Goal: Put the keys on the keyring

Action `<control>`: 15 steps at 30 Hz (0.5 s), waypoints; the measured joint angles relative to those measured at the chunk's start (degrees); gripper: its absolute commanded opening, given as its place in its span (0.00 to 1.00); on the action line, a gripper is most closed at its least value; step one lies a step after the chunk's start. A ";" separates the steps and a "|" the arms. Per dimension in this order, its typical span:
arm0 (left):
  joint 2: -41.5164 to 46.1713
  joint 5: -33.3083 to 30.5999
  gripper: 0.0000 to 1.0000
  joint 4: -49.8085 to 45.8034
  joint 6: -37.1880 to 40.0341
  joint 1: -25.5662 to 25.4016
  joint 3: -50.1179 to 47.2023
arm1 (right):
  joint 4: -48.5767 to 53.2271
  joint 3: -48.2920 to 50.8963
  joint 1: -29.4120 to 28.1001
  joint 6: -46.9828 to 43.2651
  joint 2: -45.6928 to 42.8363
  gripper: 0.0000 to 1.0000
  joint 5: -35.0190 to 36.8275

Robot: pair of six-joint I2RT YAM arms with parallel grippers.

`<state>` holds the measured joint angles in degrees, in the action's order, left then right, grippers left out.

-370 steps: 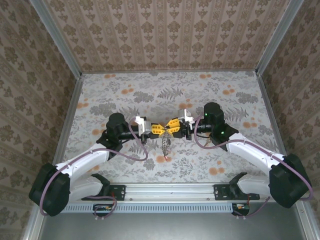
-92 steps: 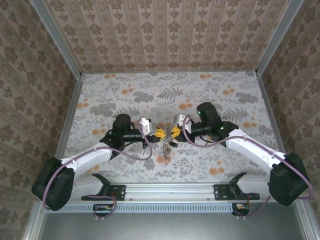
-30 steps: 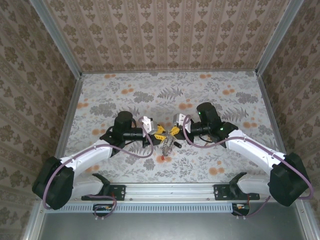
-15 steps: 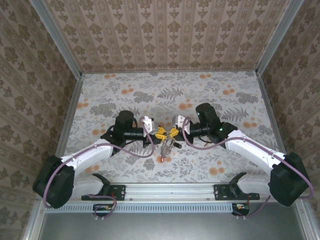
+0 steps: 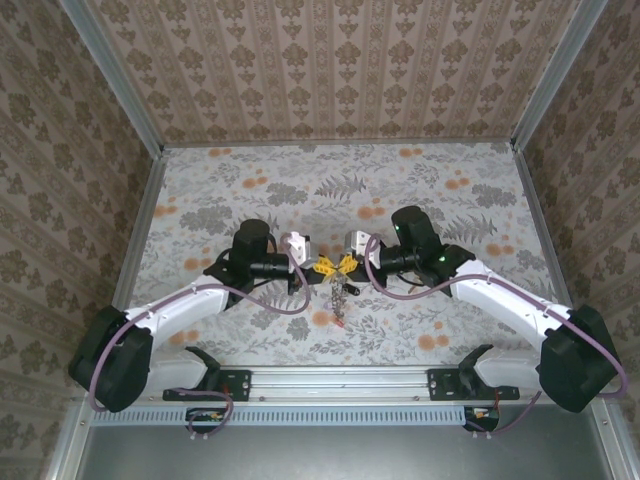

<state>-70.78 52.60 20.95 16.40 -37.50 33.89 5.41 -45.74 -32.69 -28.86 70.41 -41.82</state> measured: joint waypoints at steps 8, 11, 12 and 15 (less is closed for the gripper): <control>-0.28 2.25 0.00 14.53 -5.86 0.04 -4.20 | -8.63 4.68 1.90 3.43 -3.76 0.19 -5.99; -1.16 3.30 0.00 18.60 -7.72 0.04 -4.28 | -11.02 5.68 2.16 4.28 -4.20 0.19 -6.69; -1.44 3.48 0.00 19.87 -8.35 0.04 -4.35 | -11.67 5.97 2.29 4.68 -4.39 0.19 -6.71; -1.88 3.74 0.00 22.58 -9.57 0.11 -4.59 | -13.09 6.21 2.51 5.29 -4.70 0.21 -6.71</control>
<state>-72.66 56.34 43.53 6.83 -37.39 29.30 -7.68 -39.53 -30.17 -23.57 65.71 -48.53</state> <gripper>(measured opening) 0.046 0.201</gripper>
